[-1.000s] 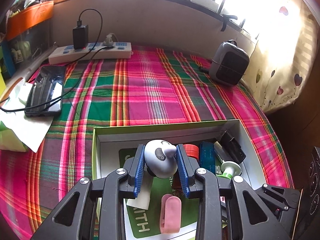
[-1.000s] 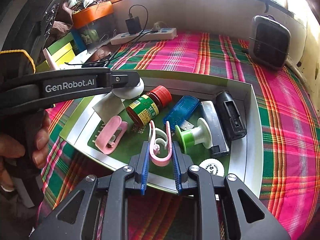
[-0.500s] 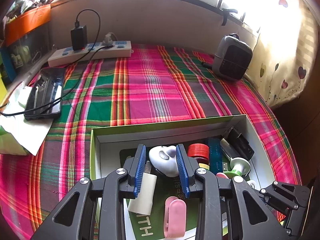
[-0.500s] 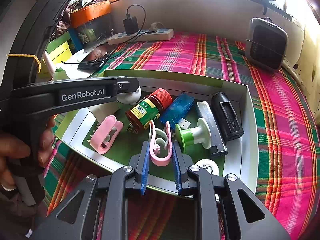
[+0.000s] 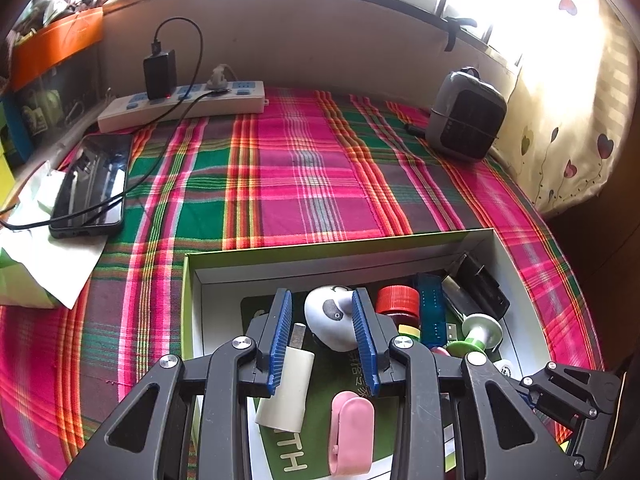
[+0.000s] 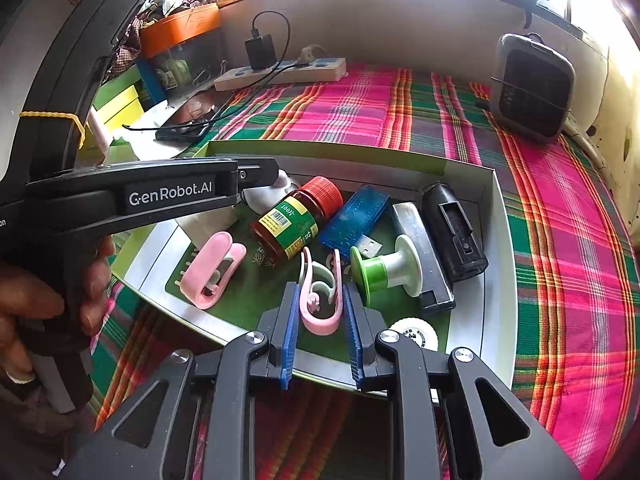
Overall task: Organize rigid objects
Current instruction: 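Lower the ball and the pink clip into the tray and open both tools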
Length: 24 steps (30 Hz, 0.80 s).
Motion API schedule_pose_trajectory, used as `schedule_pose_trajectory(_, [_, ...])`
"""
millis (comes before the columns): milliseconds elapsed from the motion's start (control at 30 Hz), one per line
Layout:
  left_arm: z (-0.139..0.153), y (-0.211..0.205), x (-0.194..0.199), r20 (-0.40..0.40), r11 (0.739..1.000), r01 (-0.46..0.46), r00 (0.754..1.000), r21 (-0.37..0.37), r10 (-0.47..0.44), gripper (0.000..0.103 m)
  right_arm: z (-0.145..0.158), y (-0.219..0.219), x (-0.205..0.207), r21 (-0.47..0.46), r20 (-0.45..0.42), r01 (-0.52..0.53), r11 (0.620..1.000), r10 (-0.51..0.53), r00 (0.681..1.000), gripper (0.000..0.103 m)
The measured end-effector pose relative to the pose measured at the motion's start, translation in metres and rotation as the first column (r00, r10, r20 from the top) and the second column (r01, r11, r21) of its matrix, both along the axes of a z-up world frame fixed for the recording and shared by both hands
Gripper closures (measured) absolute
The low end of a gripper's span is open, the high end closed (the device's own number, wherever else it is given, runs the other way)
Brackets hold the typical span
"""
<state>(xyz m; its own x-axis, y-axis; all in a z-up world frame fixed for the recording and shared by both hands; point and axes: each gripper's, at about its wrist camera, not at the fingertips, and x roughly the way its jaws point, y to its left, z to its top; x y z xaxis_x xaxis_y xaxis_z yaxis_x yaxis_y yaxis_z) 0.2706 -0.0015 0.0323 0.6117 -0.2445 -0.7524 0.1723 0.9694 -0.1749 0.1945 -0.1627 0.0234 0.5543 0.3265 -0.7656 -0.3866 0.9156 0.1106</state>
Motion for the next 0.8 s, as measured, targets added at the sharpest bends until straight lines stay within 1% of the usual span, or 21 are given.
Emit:
schedule_pose_trajectory(333, [0.003,0.004,-0.009,0.005,1.0,-0.006,1.0,-0.006,0.006,0.073,0.0,0.0,0.0,-0.003,0.005,0.014,1.0,-0.014,1.0,0.079])
schedule_pose_trajectory(467, [0.006,0.003,-0.015,0.018,1.0,-0.008,1.0,0.011,0.007,0.073,0.001,0.0,-0.002,-0.004,0.015,0.021,1.0,-0.02,1.0,0.078])
schedule_pose_trajectory(533, [0.008,0.003,-0.019,0.022,1.0,-0.003,1.0,0.01,0.003,0.073,0.002,-0.001,-0.004,-0.002,0.019,0.026,1.0,-0.026,0.999,0.074])
schedule_pose_trajectory(800, [0.016,0.003,-0.036,0.046,0.999,-0.013,0.999,0.033,0.011,0.072,0.007,-0.005,-0.014,0.013,0.036,0.047,0.999,-0.048,0.998,0.067])
